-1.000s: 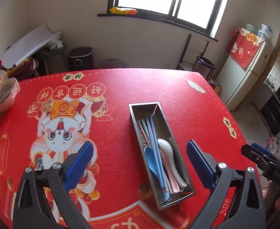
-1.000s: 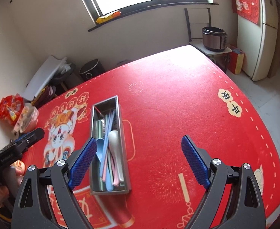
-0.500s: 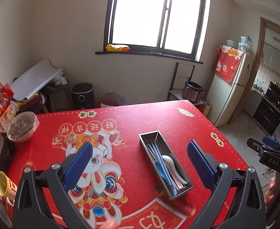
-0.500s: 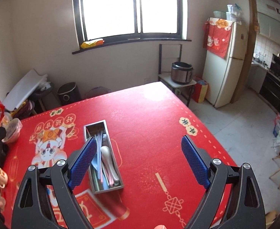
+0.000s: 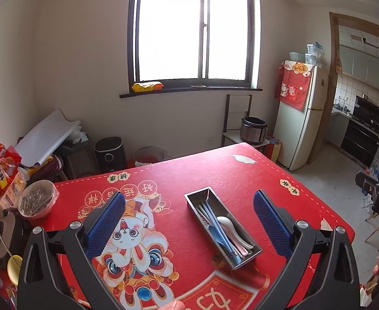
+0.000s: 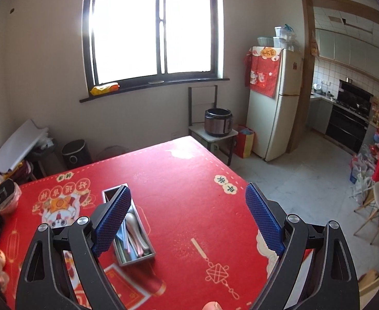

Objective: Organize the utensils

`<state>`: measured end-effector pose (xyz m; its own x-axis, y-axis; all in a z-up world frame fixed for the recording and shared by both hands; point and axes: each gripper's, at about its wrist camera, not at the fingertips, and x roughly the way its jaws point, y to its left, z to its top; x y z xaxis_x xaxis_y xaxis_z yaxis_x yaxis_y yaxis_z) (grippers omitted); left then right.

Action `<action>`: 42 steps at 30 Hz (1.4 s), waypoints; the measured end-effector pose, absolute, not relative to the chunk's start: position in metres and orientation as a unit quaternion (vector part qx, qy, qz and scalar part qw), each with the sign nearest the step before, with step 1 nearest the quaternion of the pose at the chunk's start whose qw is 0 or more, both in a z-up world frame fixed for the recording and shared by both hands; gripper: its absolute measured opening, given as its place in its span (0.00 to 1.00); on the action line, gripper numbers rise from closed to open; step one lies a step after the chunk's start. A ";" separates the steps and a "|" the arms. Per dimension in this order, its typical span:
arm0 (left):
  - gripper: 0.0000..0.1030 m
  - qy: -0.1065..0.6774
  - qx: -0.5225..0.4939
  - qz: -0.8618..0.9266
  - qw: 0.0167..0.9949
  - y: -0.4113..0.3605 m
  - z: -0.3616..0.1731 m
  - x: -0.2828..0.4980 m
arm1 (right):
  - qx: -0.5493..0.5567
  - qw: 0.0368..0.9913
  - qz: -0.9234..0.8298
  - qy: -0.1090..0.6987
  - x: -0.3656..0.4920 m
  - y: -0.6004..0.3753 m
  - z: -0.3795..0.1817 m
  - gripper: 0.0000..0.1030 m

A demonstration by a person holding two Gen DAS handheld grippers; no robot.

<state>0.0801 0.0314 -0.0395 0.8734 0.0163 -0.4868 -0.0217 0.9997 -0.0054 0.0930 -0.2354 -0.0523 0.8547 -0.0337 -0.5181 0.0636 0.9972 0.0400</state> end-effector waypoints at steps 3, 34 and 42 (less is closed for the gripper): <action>0.94 0.251 -0.002 0.004 0.968 0.028 -0.042 0.080 | 0.033 0.961 -0.037 0.273 0.091 -0.239 -0.053 0.84; 0.94 0.252 0.003 -0.019 0.968 0.015 -0.045 0.086 | 0.035 0.962 -0.079 0.258 0.084 -0.248 -0.051 0.84; 0.94 0.251 0.002 -0.021 0.968 0.013 -0.046 0.084 | 0.039 0.962 -0.079 0.259 0.084 -0.250 -0.051 0.84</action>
